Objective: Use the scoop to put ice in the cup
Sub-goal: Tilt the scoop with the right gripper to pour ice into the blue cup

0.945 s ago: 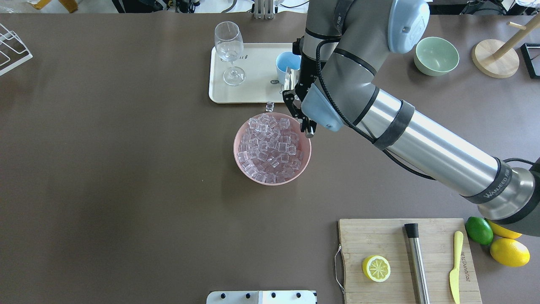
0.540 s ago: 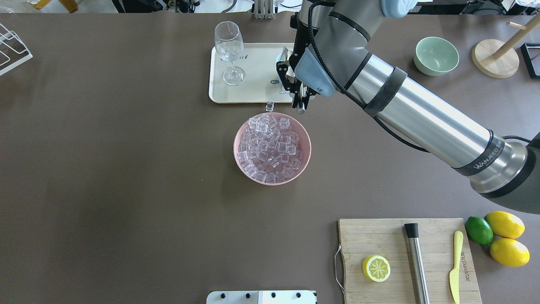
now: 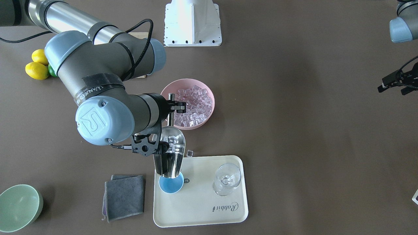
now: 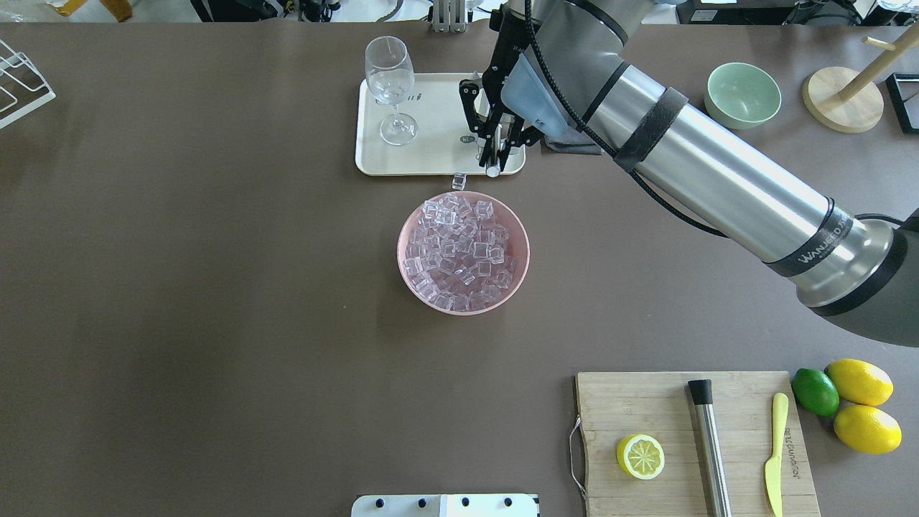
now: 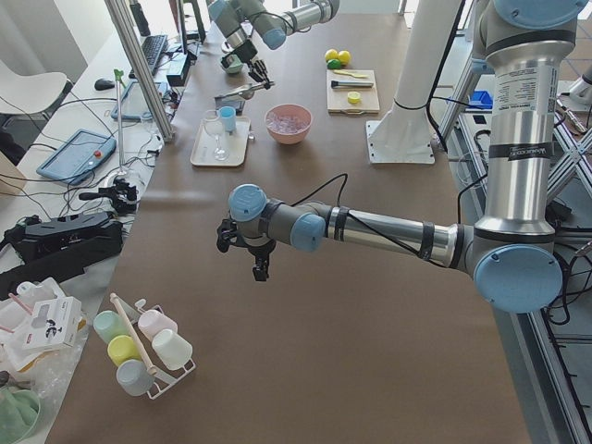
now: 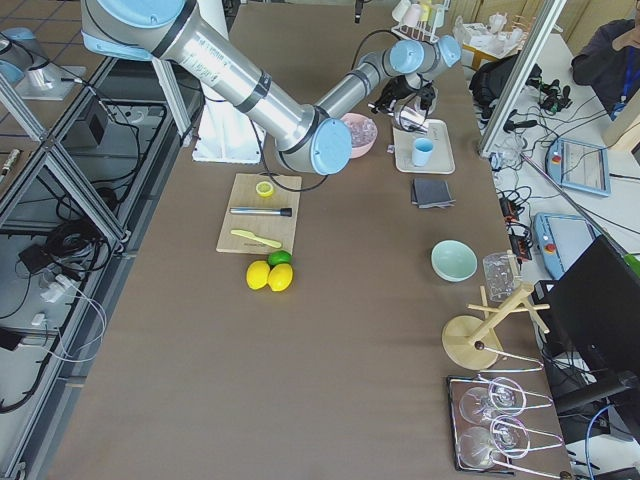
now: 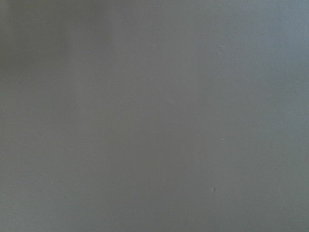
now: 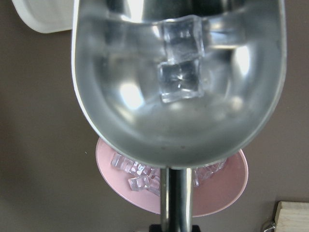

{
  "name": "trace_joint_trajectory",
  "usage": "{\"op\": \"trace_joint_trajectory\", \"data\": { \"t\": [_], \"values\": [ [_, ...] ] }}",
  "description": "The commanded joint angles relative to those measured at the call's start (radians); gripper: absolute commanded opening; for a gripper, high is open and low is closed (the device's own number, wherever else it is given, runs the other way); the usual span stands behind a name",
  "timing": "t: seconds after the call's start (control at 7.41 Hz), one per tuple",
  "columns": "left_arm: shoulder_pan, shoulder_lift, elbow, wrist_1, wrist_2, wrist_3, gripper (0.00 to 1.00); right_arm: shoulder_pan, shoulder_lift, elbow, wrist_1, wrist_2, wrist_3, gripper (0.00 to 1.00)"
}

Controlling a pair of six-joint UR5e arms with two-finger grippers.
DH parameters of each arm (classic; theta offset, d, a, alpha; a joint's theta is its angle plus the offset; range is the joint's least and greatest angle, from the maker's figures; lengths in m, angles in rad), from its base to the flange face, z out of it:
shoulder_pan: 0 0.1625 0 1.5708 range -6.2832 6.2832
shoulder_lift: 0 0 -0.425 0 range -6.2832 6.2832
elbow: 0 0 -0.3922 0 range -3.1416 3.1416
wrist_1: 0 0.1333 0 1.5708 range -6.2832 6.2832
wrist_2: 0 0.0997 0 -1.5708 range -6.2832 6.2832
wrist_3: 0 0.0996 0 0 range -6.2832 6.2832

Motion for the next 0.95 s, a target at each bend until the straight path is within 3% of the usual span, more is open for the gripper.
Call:
{"op": "trace_joint_trajectory", "data": {
  "t": [0.0, 0.81],
  "values": [
    [0.001, 0.002, 0.004, 0.001, 0.002, 0.000, 0.99, -0.001, -0.027, -0.004, 0.000, 0.085, -0.010, 0.00],
    [-0.005, 0.002, 0.001, 0.001, 0.001, 0.000, 0.99, 0.001, -0.033, -0.001, 0.000, 0.156, -0.020, 0.00]
  ]
}}
